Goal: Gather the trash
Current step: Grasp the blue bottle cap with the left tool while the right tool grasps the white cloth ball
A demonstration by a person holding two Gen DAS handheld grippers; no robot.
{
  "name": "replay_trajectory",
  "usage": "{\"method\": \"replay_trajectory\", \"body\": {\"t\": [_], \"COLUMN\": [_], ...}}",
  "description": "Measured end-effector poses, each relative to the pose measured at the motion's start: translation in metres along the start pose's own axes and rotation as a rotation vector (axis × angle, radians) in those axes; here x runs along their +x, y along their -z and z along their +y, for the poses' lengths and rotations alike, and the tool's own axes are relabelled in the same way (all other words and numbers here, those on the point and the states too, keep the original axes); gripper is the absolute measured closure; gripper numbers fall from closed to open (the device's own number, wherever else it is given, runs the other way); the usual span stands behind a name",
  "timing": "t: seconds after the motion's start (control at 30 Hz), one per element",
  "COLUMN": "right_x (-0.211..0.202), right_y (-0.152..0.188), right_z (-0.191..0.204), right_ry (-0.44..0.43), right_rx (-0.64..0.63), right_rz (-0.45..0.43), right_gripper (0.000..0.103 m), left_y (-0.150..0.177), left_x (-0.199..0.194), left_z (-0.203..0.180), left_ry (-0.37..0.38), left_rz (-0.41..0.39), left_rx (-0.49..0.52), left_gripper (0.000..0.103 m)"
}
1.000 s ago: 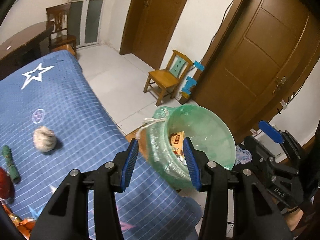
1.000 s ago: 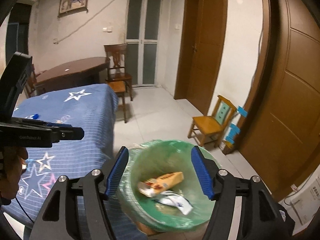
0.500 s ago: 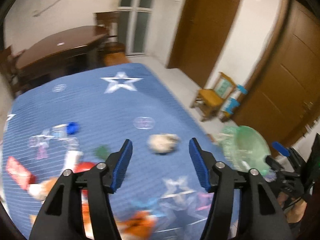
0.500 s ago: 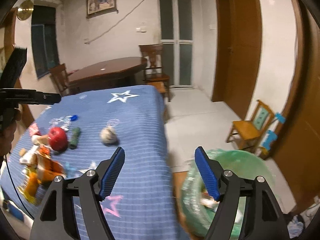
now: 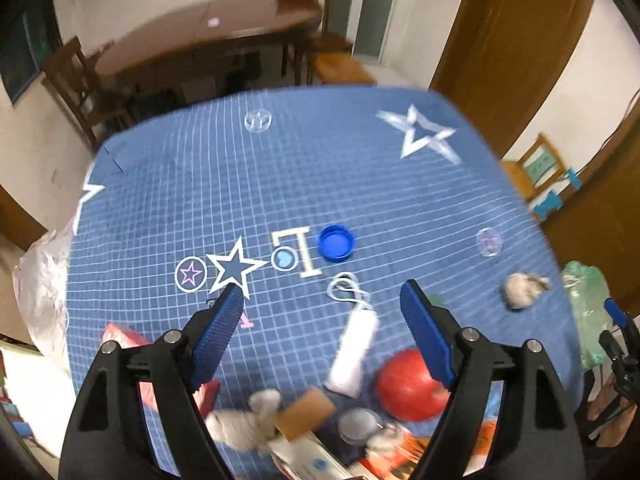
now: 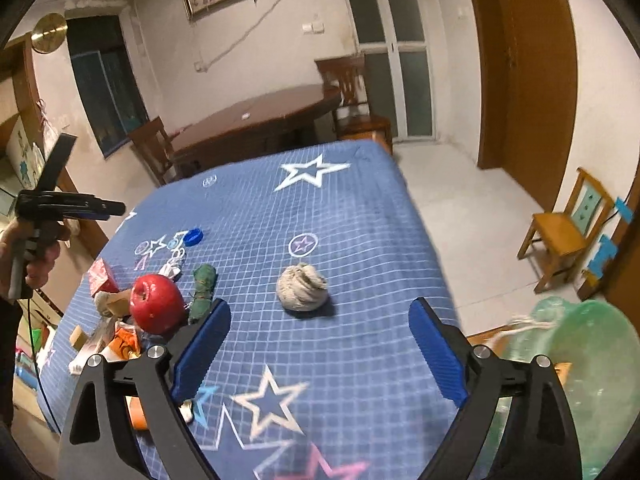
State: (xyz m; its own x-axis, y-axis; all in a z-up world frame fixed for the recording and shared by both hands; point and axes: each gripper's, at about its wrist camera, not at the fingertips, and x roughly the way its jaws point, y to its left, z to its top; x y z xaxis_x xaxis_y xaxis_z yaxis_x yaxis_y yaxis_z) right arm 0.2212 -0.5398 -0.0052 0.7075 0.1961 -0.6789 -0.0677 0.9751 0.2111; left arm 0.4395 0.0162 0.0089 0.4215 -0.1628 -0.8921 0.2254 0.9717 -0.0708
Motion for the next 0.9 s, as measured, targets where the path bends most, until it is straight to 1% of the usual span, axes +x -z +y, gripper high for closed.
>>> {"method": "replay_trajectory", "body": {"t": [0.07, 0.17, 0.23, 0.3, 0.47, 0.53, 0.67, 0.77, 0.9], "right_x": [0.019, 0.047, 0.060, 0.072, 0.096, 0.107, 0.117, 0.121, 0.122], "right_y": [-0.004, -0.010, -0.013, -0.016, -0.014, -0.012, -0.008, -0.008, -0.008], "right_z": [0.002, 0.007, 0.008, 0.012, 0.029, 0.036, 0.042, 0.047, 0.049], "right_ry": [-0.019, -0.029, -0.024, -0.001, 0.058, 0.062, 0.071, 0.070, 0.063], "right_rx": [0.015, 0.027, 0.025, 0.001, -0.090, -0.117, -0.142, -0.156, -0.157], "right_rz": [0.033, 0.085, 0.106, 0.117, 0.148, 0.156, 0.160, 0.158, 0.149], "right_gripper": [0.013, 0.013, 0.013, 0.013, 0.013, 0.013, 0.013, 0.013, 0.013], "left_y": [-0.007, -0.015, -0.018, -0.023, -0.031, -0.034, -0.035, -0.034, -0.035], "left_x": [0.027, 0.056, 0.068, 0.079, 0.092, 0.099, 0.116, 0.125, 0.132], "left_z": [0.009, 0.012, 0.012, 0.011, 0.012, 0.013, 0.011, 0.009, 0.002], "left_ry": [0.000, 0.010, 0.013, 0.005, 0.024, 0.028, 0.008, 0.024, 0.030], "left_rz": [0.050, 0.100, 0.120, 0.129, 0.139, 0.149, 0.174, 0.189, 0.193], "left_rx": [-0.012, -0.017, -0.014, 0.001, 0.008, 0.010, 0.021, 0.017, 0.040], "left_gripper": [0.026, 0.026, 0.026, 0.026, 0.026, 0.026, 0.026, 0.026, 0.026]}}
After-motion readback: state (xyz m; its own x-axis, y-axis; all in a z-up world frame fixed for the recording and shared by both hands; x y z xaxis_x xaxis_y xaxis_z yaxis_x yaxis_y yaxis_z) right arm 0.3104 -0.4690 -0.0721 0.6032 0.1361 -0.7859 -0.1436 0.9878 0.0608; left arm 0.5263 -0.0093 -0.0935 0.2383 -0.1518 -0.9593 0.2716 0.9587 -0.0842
